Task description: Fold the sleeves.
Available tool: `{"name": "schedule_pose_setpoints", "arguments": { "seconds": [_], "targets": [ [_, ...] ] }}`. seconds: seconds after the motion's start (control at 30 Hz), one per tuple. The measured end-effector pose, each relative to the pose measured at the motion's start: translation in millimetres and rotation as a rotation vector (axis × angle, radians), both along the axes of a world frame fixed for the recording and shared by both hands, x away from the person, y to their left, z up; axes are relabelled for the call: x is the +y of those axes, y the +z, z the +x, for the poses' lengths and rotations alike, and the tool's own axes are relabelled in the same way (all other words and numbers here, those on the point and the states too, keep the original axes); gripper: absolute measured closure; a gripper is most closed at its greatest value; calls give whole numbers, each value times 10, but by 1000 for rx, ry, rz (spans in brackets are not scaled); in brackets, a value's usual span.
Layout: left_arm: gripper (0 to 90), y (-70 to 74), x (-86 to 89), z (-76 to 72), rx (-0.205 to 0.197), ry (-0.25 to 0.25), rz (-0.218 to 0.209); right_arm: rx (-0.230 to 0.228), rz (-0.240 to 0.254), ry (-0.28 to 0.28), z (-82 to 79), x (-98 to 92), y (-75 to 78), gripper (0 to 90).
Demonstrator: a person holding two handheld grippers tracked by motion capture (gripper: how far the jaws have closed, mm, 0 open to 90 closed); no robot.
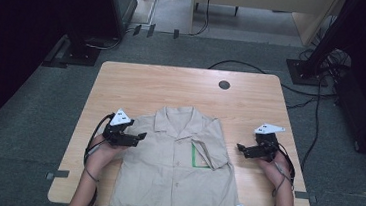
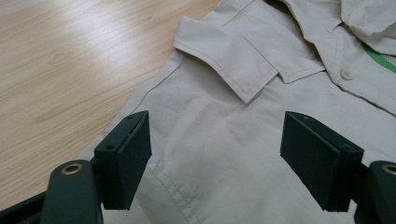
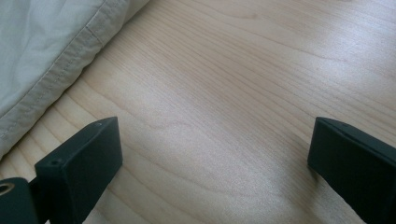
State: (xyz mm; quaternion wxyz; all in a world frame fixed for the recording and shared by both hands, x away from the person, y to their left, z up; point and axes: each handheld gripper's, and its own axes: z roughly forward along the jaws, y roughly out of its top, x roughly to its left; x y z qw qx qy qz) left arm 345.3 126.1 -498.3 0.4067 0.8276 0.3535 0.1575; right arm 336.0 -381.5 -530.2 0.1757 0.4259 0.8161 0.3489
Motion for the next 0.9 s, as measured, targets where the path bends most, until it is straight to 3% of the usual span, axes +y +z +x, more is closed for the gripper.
{"name": "schedule_pose_setpoints", "arguments": {
  "seconds": [0.9],
  "targets": [
    [248,-35,126,16,-3,22,-1,0,0,0,0,0,0,25]
  ]
}}
